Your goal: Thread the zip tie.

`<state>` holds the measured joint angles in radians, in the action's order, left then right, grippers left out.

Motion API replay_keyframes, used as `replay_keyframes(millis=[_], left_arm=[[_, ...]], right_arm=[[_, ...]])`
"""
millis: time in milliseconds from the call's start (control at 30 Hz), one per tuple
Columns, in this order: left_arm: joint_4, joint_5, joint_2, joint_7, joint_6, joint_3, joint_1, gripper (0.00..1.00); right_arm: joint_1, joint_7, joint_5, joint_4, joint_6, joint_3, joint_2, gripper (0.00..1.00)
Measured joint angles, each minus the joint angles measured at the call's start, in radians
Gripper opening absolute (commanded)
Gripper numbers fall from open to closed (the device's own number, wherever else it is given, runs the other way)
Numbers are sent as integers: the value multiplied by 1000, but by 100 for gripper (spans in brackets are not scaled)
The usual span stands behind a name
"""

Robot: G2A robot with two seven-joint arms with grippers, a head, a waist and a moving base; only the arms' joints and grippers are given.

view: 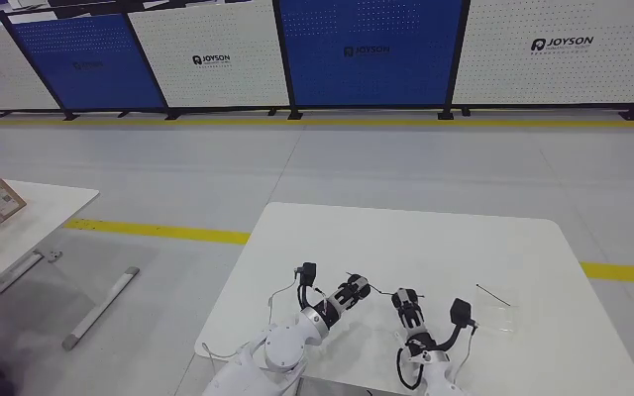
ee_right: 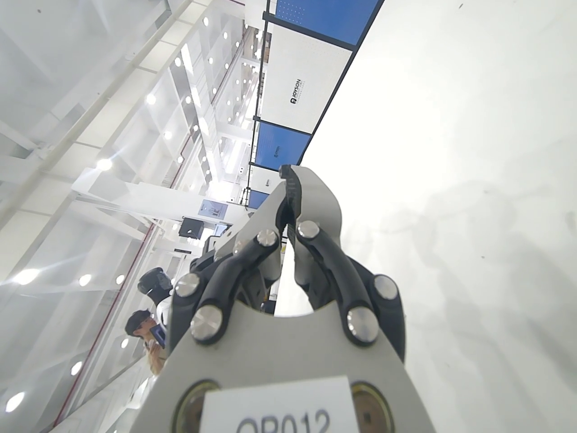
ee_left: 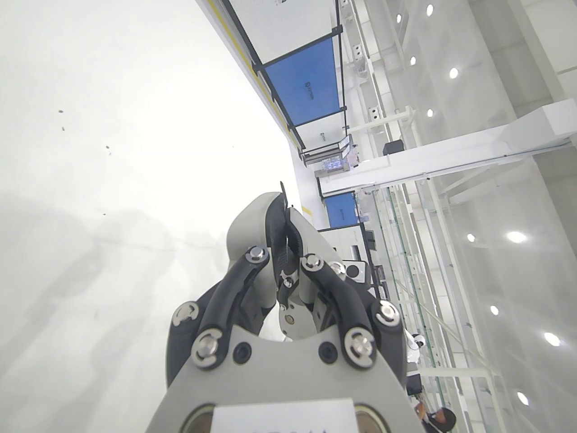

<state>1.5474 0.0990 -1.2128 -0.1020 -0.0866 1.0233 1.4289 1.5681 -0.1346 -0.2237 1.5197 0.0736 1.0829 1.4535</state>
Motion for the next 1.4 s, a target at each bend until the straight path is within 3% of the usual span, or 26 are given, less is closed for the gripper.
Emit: replay_keyframes(millis=[667,1400], left_arm=[[0,0,0,0,0,0,0,0],[0,0,0,0,0,0,0,0]], right_arm=[[-16,26,11,-15,-12,-13,6,0],[24,4,4,25,2,18,1,0]])
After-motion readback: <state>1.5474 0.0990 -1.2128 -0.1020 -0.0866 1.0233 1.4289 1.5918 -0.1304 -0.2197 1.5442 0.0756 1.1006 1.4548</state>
